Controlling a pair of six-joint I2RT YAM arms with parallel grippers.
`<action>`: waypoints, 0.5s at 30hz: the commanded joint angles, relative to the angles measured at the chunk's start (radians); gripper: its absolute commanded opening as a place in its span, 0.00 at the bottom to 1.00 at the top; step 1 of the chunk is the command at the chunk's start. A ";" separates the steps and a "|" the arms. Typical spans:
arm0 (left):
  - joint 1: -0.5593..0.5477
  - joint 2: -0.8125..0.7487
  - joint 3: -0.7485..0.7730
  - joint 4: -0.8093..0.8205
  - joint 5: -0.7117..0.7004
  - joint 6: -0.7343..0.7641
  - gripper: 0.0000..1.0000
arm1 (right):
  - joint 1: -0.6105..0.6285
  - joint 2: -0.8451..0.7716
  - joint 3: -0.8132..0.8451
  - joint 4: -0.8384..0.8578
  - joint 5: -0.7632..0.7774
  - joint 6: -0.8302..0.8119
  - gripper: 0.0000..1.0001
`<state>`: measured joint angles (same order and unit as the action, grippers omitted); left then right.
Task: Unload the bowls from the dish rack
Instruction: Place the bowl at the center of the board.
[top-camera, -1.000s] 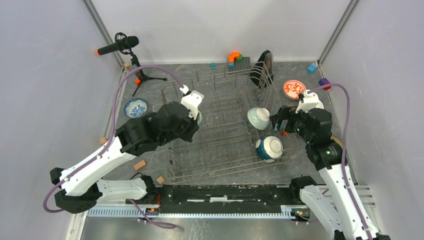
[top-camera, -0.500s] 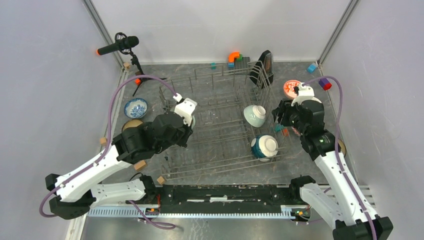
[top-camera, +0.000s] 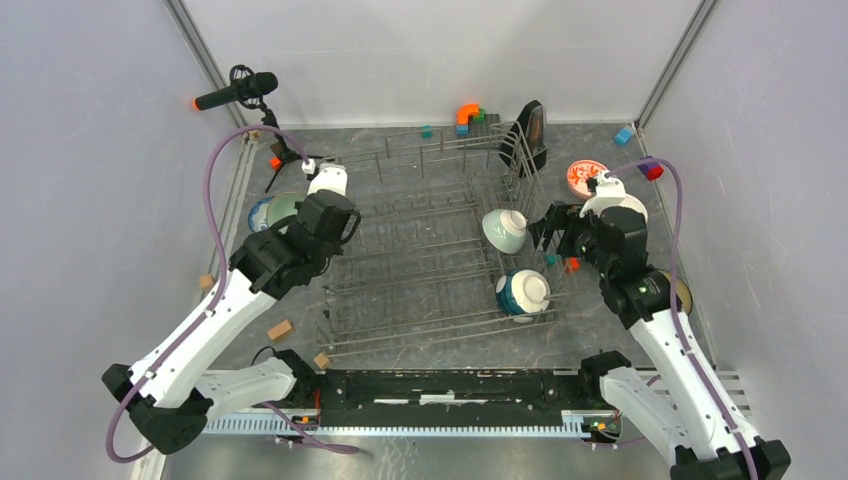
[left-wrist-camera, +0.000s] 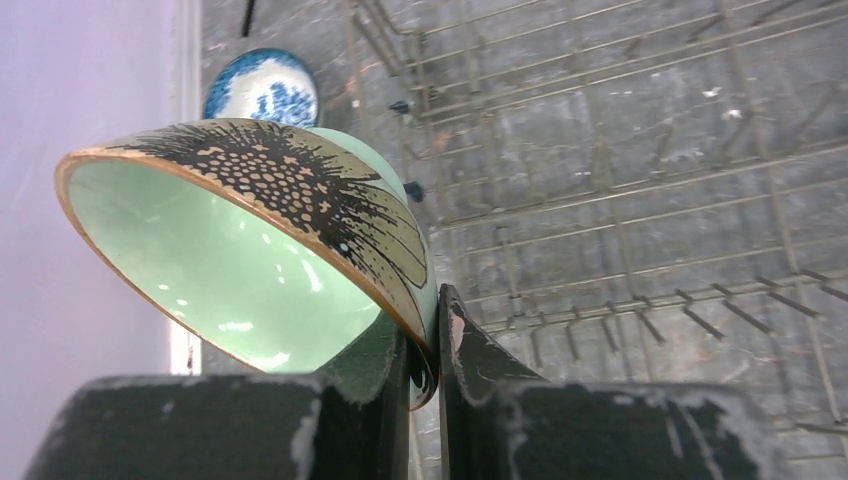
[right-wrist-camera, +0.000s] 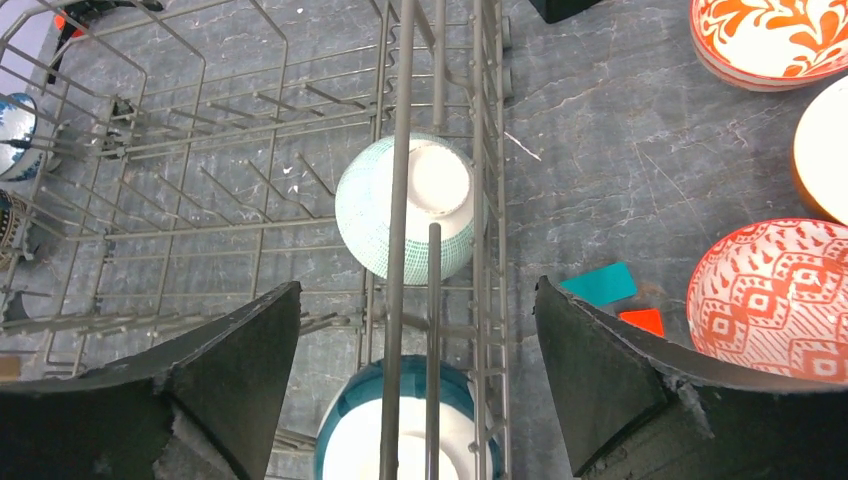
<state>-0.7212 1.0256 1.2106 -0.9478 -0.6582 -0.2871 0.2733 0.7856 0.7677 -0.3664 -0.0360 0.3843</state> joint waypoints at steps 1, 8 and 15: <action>0.063 0.006 0.060 -0.028 -0.142 -0.006 0.02 | 0.006 -0.070 -0.015 -0.047 0.014 -0.037 0.93; 0.326 -0.001 -0.024 -0.115 -0.135 -0.161 0.02 | 0.006 -0.178 -0.082 -0.022 0.013 0.004 0.94; 0.501 0.064 -0.076 -0.260 -0.131 -0.487 0.02 | 0.016 -0.216 -0.135 0.014 -0.009 0.029 0.95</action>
<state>-0.2909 1.0523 1.1477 -1.1374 -0.7376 -0.5358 0.2752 0.5713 0.6632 -0.3779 -0.0334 0.3946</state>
